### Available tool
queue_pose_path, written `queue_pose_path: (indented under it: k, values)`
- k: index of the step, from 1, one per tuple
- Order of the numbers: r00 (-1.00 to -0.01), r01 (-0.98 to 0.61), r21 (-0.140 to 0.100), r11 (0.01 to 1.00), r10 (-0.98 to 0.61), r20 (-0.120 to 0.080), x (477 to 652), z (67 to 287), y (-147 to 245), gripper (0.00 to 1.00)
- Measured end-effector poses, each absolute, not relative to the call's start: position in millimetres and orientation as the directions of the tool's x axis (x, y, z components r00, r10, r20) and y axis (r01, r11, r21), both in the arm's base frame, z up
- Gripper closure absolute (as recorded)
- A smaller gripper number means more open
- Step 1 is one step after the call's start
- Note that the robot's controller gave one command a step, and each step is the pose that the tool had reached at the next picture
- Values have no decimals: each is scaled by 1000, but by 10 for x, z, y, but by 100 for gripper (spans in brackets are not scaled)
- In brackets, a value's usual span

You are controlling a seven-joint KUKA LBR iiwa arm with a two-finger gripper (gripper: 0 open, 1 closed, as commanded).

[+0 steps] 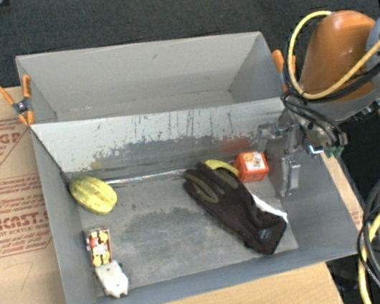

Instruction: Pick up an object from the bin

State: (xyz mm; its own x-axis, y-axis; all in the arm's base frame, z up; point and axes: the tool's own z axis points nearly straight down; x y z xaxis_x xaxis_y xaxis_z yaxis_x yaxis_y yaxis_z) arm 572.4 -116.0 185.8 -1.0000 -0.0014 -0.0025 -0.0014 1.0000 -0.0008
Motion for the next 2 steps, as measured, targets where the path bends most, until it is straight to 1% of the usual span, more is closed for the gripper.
queue_pose_path:
  k: [1, 2]
  values:
    - [-1000, -1, -1, 1000, -1, -2, 5724, 1858, -1160, 0]
    - [-997, 81, 0, 997, 81, -10, 5738, 1023, -1028, 0]
